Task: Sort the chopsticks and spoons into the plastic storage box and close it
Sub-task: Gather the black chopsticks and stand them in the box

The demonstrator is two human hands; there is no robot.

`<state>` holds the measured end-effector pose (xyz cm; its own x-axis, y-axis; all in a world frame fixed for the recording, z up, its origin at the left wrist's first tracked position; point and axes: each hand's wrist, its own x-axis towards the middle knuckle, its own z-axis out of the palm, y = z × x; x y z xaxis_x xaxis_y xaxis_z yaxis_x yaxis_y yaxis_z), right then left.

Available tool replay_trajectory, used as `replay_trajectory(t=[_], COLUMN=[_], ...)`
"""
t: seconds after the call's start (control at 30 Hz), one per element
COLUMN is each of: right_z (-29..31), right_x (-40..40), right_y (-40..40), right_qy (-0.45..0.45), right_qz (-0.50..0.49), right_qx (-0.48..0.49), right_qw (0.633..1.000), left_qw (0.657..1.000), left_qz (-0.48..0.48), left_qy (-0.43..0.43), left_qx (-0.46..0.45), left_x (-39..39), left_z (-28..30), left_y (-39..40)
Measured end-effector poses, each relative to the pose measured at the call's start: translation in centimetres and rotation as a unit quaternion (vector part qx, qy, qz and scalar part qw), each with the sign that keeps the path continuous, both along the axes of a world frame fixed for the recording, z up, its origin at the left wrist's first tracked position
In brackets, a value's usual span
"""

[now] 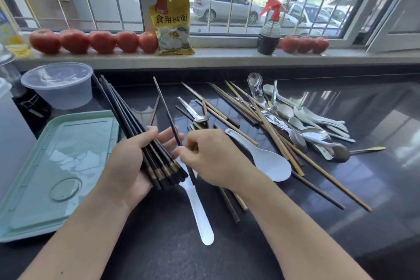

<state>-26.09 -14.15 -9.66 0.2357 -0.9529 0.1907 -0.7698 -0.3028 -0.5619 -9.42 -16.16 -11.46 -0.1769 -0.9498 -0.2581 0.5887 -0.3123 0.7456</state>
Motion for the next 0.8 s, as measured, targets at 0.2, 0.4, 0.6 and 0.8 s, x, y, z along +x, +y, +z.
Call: replay_trajectory(t=[0.2, 0.4, 0.6, 0.8], right_z=[0.5, -0.9, -1.8, -1.6], right_x=[-0.9, -9.7, -6.3, -3.7], right_y=[0.0, -4.1, -3.7, -2.2], right_qy=[0.014, 0.156, 0.122, 0.117], right_qz=[0.036, -0.333, -0.179, -0.099], right_qx=[0.045, 0.157, 0.170, 0.108], right_qw=[0.998, 0.917, 0.961, 0.982], left_qw=[0.996, 0.995, 0.996, 0.996], left_qz=[0.026, 0.079, 0.062, 0.077], left_qy=[-0.067, -0.020, -0.032, -0.034], left_qx=[-0.052, -0.048, -0.050, -0.038], left_x=[-1.5, -1.2, -1.6, -1.4], left_z=[-0.6, -0.2, -0.1, 0.2], left_y=[0.4, 0.6, 0.9, 0.7])
